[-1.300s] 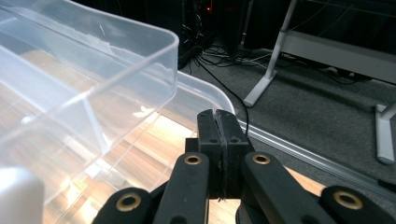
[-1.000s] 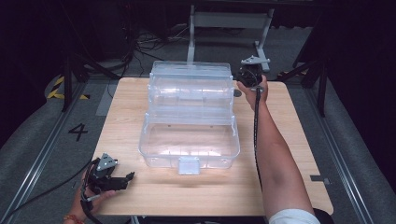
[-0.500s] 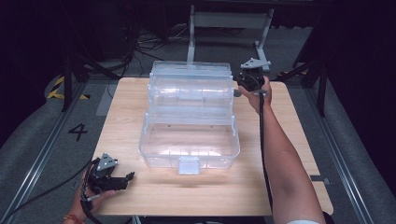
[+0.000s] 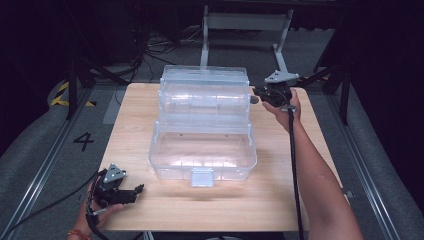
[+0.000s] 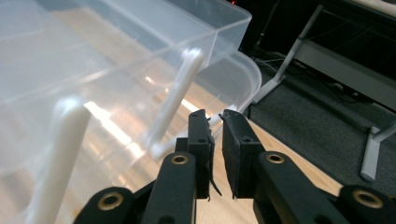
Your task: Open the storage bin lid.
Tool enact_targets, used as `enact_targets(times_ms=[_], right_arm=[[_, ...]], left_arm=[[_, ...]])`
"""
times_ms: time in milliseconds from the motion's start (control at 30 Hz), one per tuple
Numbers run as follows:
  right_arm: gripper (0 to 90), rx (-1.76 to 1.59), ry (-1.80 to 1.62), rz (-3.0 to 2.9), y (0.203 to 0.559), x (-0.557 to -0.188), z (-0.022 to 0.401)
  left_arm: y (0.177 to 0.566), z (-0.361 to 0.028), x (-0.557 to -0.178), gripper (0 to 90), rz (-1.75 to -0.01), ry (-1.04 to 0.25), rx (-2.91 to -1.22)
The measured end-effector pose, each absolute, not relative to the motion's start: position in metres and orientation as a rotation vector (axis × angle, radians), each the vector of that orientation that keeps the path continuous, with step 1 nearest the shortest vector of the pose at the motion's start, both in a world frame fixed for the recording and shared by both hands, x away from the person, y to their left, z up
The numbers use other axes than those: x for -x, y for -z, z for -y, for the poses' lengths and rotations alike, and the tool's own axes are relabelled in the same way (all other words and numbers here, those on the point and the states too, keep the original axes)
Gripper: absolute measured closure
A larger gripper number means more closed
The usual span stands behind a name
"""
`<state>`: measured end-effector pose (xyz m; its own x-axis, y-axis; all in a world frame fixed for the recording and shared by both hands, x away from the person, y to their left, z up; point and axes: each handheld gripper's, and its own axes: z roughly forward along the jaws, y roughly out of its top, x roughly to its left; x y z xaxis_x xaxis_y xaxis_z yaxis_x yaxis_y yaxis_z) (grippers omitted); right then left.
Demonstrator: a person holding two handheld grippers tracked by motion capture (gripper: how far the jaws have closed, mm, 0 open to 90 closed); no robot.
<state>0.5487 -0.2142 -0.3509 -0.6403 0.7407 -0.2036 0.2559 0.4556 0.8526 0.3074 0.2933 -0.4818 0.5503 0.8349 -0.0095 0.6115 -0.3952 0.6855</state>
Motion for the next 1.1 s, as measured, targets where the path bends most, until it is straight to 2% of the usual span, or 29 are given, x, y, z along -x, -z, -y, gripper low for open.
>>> enact_targets(times_ms=[333,1100], right_arm=[[76.6,-0.752,-1.139,-2.189,0.346,-0.519,0.224],[56.2,-0.713,-1.139,-2.25,0.348,-0.472,0.238]], left_arm=[[0.482,-0.293,-0.307,14.9,-1.159,-0.448,-2.141],[0.482,-0.294,-0.308,15.0,-1.157,-0.444,-2.144]])
